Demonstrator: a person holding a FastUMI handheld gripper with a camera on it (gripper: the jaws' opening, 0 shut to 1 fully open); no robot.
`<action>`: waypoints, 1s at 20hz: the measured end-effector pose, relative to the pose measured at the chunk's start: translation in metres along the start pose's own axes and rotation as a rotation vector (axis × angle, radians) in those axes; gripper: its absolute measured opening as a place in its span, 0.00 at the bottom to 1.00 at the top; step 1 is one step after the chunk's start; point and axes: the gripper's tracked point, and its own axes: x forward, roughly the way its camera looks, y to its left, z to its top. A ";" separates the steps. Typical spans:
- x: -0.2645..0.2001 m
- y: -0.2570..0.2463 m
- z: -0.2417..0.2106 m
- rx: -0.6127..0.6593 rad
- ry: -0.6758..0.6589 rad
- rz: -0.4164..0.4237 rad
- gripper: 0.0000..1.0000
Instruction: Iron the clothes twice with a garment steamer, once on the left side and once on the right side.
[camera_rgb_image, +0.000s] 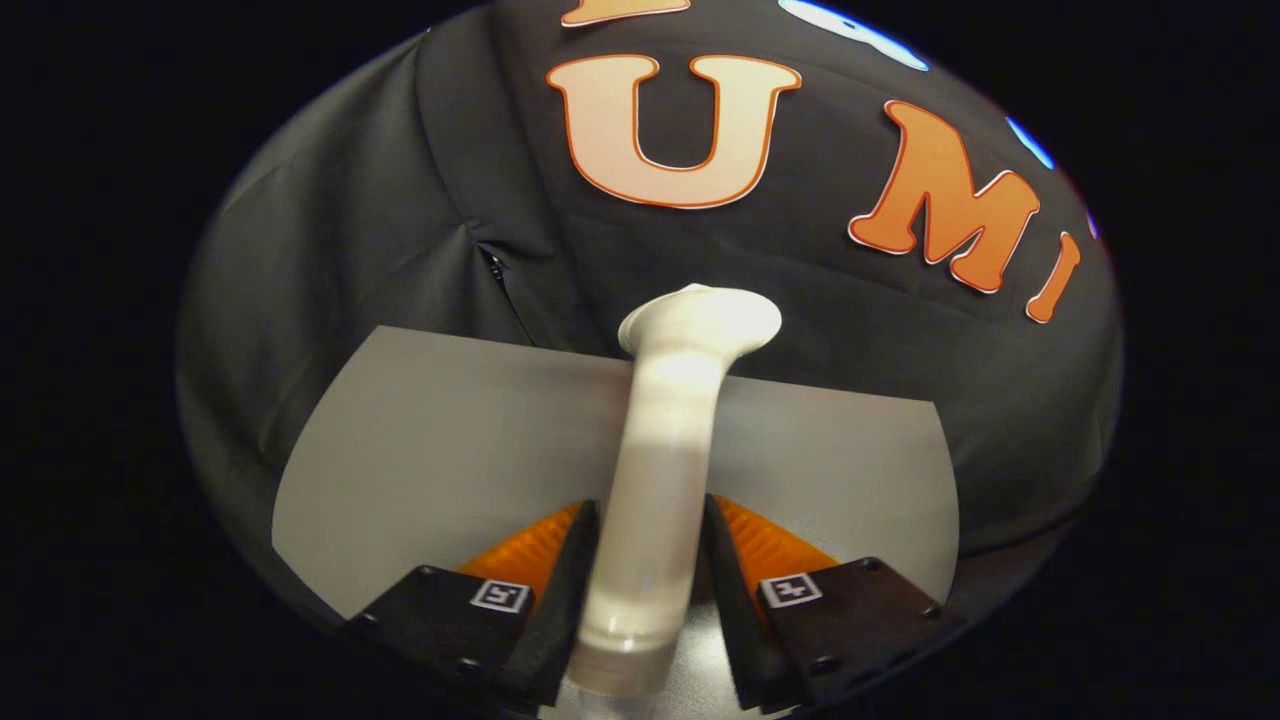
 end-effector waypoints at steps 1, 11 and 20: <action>0.002 0.000 -0.001 0.022 -0.006 0.013 0.59; -0.066 -0.022 0.011 -0.034 -0.300 0.059 0.49; -0.211 -0.012 -0.032 -0.086 -0.595 0.178 0.48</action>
